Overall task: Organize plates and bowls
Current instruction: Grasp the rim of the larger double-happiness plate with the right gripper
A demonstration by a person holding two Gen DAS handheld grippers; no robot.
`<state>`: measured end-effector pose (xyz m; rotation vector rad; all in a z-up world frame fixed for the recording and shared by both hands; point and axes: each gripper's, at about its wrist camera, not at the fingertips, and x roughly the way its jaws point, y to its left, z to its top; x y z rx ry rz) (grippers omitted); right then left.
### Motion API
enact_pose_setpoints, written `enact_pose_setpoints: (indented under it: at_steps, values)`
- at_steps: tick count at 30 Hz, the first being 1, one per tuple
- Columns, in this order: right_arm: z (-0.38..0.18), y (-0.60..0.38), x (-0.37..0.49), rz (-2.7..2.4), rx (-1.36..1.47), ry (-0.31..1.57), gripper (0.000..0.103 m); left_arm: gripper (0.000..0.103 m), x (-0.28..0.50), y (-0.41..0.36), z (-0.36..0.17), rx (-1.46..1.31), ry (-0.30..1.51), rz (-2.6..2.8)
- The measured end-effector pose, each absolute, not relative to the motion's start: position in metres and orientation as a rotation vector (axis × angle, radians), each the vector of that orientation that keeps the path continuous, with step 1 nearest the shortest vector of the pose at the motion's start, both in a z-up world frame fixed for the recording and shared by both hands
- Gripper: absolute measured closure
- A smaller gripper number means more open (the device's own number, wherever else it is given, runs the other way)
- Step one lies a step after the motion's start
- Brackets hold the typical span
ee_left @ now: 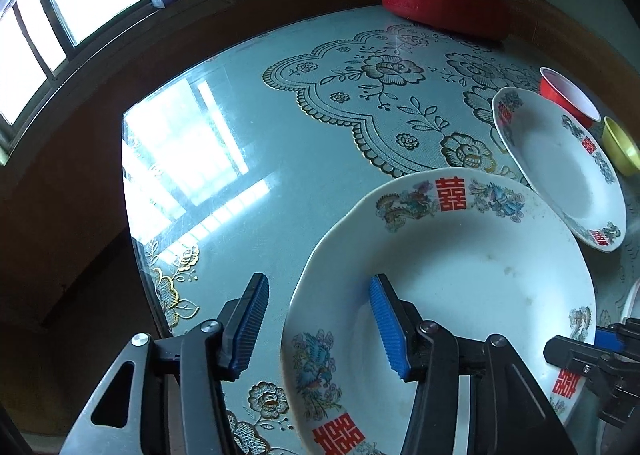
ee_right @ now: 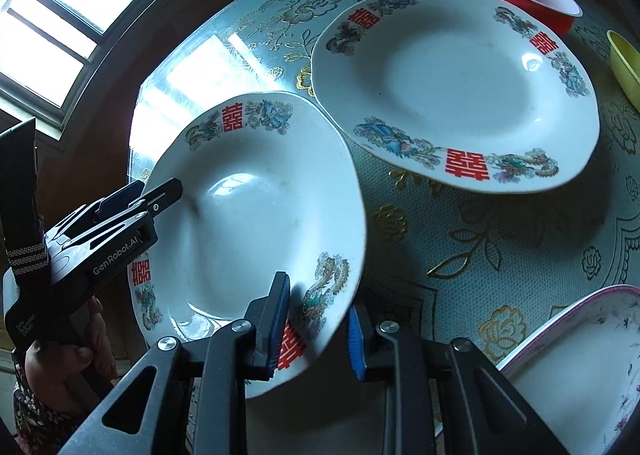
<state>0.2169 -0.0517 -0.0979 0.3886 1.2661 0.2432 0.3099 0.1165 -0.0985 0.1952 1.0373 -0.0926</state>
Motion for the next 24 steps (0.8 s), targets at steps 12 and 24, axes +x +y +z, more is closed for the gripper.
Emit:
enact_pose_setpoints:
  at_steps: [12,24]
  values:
    - [-0.098,-0.068,0.210,0.241,0.425,1.274,0.079,0.062,0.297,0.115,-0.098,0.190,1.023,-0.124]
    - [-0.074,-0.082,0.192,0.268,0.397,1.213,0.087,0.064,0.272,0.118,-0.100,0.134,1.016,-0.143]
